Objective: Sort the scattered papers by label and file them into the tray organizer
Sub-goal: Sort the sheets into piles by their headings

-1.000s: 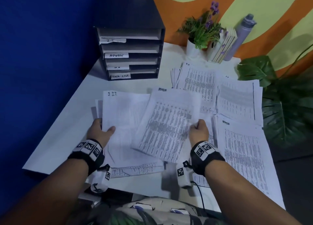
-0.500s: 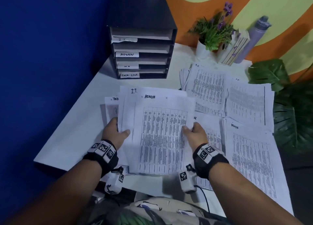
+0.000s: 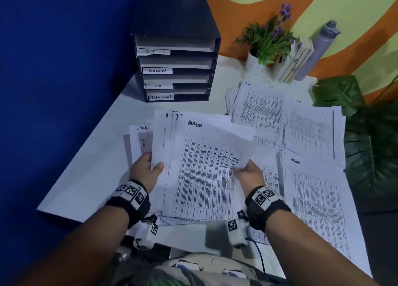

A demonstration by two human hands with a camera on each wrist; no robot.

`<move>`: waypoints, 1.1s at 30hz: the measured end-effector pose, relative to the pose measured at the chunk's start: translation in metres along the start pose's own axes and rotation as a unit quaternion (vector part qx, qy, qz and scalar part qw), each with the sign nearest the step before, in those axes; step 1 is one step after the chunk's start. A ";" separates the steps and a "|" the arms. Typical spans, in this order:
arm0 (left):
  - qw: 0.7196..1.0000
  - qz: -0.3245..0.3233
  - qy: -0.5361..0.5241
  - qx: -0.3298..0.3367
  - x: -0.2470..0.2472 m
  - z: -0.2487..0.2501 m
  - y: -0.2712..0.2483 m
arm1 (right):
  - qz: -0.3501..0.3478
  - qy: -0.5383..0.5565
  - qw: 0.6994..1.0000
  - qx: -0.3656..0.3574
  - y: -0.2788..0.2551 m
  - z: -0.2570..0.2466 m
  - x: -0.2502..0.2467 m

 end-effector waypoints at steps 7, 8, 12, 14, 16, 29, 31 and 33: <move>0.999 -0.038 0.007 0.011 0.010 0.010 -0.005 | 0.015 0.007 1.000 -0.005 0.005 0.003 -0.002; 0.999 -0.040 0.011 0.009 0.011 0.012 -0.005 | 0.016 -0.005 1.000 -0.010 0.005 0.002 -0.002; 1.000 -0.012 0.000 0.022 0.012 0.023 -0.005 | 0.025 -0.117 0.992 -0.033 0.011 -0.005 -0.012; 0.999 0.007 0.003 0.032 0.012 0.030 -0.002 | -0.005 -0.154 0.988 -0.017 0.014 -0.006 -0.017; 0.999 0.021 0.005 0.035 0.013 0.034 0.003 | -0.041 -0.125 0.991 0.020 0.015 -0.005 -0.023; 0.997 0.026 0.060 0.045 0.059 0.064 0.014 | 0.231 -0.342 0.911 0.020 -0.001 0.011 -0.184; 0.997 0.014 0.067 0.041 0.069 0.064 0.015 | 0.250 -0.359 0.897 0.066 -0.008 0.025 -0.217; 0.997 0.003 0.065 0.038 0.079 0.063 0.015 | 0.278 -0.366 0.880 0.119 -0.016 0.035 -0.245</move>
Point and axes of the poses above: each hand's wrist, its own y-axis towards the middle knuckle, its own x-axis out of the palm, z = x × y, the point moved 4 cm from there along y, towards the middle knuckle, and after that the axes turned 7 degrees about -z, right-handed, at the moved point
